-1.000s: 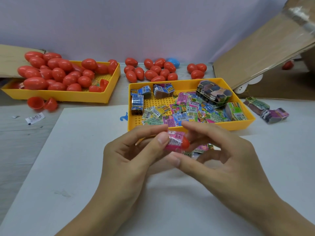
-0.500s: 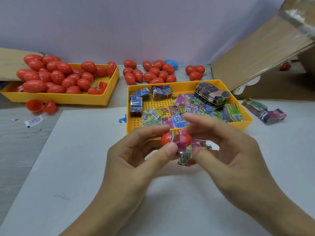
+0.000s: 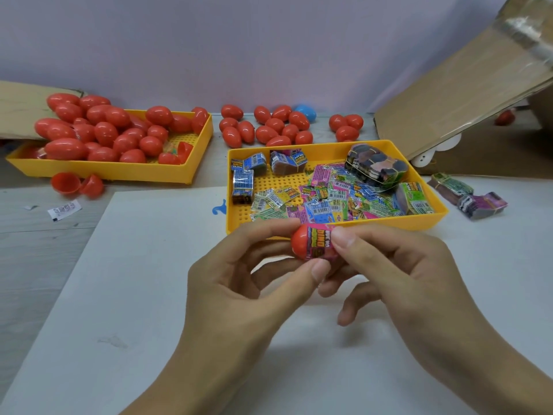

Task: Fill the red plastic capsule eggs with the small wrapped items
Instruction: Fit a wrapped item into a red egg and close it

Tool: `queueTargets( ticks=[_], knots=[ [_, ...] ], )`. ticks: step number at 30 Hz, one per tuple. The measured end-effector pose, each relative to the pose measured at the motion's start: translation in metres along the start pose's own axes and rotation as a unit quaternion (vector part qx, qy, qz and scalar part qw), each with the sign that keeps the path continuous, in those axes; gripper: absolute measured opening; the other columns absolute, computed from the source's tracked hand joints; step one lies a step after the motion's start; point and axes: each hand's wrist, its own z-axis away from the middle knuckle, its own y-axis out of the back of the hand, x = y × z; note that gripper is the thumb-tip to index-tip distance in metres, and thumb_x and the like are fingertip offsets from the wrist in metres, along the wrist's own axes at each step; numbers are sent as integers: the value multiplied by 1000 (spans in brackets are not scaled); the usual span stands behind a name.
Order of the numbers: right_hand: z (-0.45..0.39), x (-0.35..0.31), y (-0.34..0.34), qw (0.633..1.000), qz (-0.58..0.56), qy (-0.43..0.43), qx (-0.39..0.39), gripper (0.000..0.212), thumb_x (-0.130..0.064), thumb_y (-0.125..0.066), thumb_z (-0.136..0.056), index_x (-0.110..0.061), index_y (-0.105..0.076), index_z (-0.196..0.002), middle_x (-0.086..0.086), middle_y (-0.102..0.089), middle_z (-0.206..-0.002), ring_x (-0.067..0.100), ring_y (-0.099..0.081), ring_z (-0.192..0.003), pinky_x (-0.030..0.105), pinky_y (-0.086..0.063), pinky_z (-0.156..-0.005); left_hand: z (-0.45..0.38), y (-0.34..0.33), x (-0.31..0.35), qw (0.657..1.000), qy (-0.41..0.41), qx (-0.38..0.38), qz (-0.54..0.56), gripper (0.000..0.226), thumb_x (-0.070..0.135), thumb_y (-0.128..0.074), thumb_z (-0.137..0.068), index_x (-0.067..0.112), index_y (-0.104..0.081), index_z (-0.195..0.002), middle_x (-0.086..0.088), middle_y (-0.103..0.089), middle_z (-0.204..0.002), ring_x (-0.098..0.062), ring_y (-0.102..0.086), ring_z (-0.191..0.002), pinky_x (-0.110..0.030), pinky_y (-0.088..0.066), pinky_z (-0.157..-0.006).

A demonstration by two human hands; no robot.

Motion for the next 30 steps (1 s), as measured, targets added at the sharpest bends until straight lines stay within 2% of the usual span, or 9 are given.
queueTargets(
  ticks=[3, 7, 10, 13, 19, 30],
  knots=[
    [0, 2, 0, 1000, -5, -29, -8, 22, -31, -63, -83, -16, -78, -83, 9, -71, -73, 20, -69, -64, 28, -50, -42, -1, 1, 0, 999, -24, 20, -17, 33, 16, -82, -68, 25, -79, -100, -8, -73, -96, -22, -74, -85, -24, -58, -78],
    [-1, 1, 3, 1000, -4, -20, 0, 26, -28, -67, -81, -32, -77, -105, -1, -74, -90, 12, -71, -80, 31, -56, -49, -1, 1, -1, 997, -58, 7, -48, 37, 15, -80, -72, 19, -76, -109, -6, -68, -97, -22, -72, -85, -25, -58, -79],
    [0, -2, 3, 1000, 8, 3, -22, 23, -33, -72, -78, -28, -79, -100, 2, -75, -89, 12, -69, -77, 29, -56, -50, 1, -1, -2, 993, -84, -22, -86, 41, 15, -80, -75, 14, -72, -114, -4, -65, -99, -23, -72, -84, -28, -60, -77],
    [0, -1, 4, 1000, -10, -14, -21, 17, -23, -72, -78, -20, -80, -93, 6, -75, -81, 13, -68, -70, 29, -54, -48, 2, 0, -3, 992, -82, -41, -90, 43, 13, -80, -75, 12, -70, -117, -5, -64, -102, -25, -72, -87, -28, -60, -76],
    [-1, -2, 4, 998, -25, -38, -34, 17, -22, -69, -78, -17, -81, -90, 1, -75, -78, 9, -68, -68, 26, -53, -47, 1, 1, -2, 989, -87, -60, -100, 41, 12, -78, -77, 14, -70, -117, -5, -62, -96, -24, -71, -84, -28, -60, -75],
    [-2, -2, 3, 998, -38, -51, -24, 18, -24, -68, -78, -14, -81, -87, 2, -76, -80, 7, -67, -69, 26, -52, -45, 0, 0, -1, 997, -17, -48, -51, 36, 17, -77, -74, 18, -76, -110, -9, -64, -94, -21, -69, -83, -25, -57, -75]
  ],
)
